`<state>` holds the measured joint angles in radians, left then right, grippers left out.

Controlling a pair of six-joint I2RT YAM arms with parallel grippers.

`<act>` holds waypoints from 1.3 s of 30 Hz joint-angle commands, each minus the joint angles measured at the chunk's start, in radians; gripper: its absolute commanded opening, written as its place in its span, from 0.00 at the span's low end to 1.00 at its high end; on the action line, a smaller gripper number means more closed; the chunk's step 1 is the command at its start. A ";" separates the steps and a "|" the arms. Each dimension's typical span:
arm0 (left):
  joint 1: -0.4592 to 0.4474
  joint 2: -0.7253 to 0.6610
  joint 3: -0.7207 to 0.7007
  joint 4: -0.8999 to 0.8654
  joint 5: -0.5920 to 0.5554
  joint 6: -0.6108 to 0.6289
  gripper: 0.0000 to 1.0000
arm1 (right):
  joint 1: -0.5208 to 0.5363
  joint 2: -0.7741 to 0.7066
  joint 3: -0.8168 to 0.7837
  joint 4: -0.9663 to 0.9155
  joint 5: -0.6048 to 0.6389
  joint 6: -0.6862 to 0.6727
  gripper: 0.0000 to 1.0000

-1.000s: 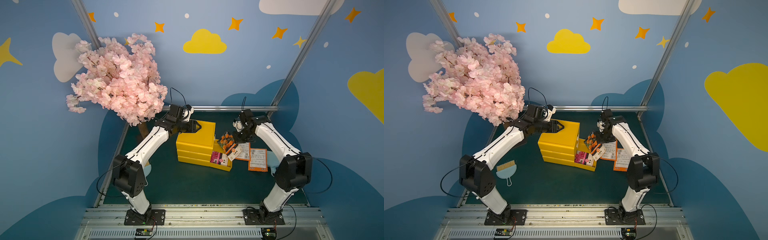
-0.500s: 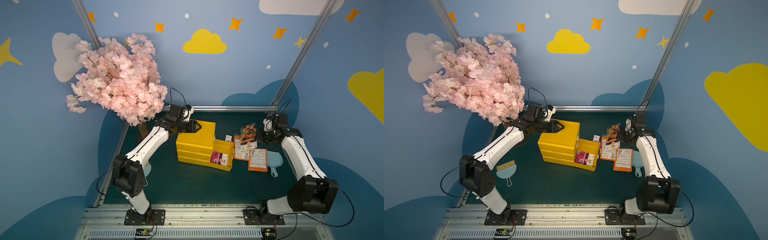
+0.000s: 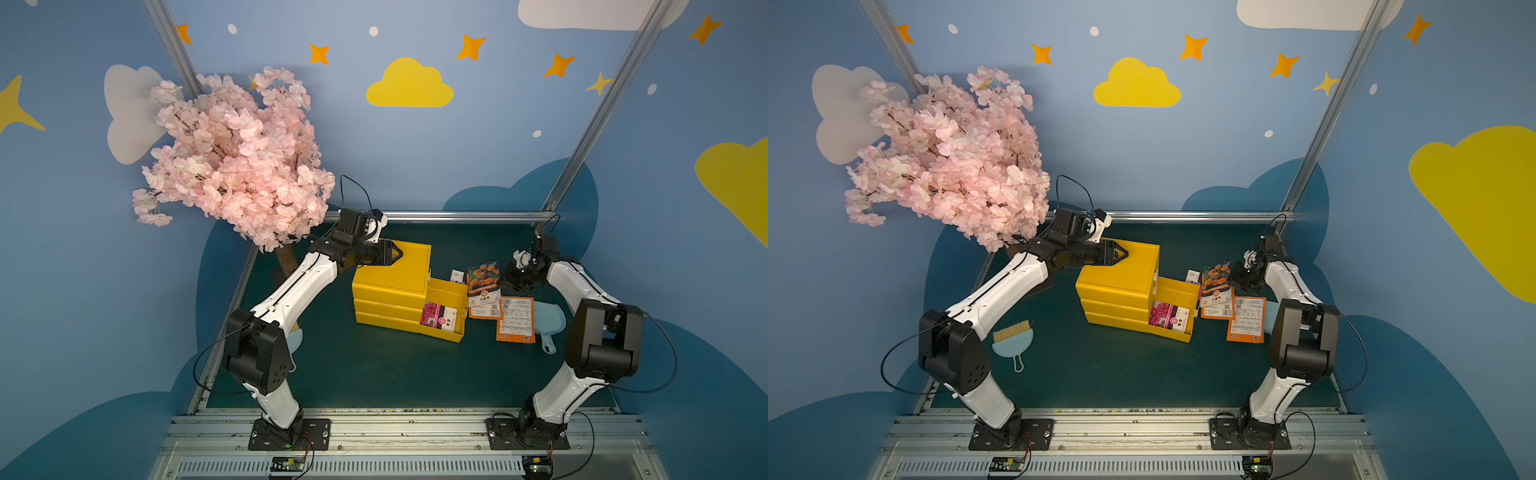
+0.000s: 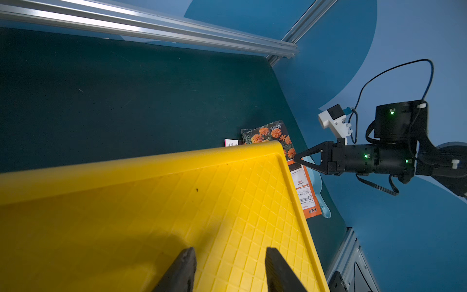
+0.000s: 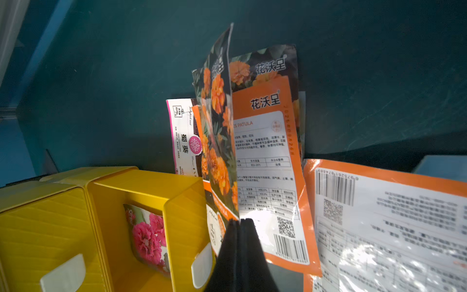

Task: Take the seed bags out of the drawer
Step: Place the seed packet at the center of the board.

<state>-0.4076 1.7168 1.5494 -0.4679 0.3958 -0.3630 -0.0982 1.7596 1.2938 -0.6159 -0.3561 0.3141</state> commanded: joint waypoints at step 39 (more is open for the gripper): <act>-0.019 0.110 -0.091 -0.239 -0.020 -0.019 0.51 | 0.501 -0.098 0.003 -0.044 0.157 -0.239 0.39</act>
<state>-0.4080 1.7157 1.5398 -0.4515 0.3969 -0.3641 0.3805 1.6505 1.3087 -0.6357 -0.1696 0.0986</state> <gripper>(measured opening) 0.506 0.394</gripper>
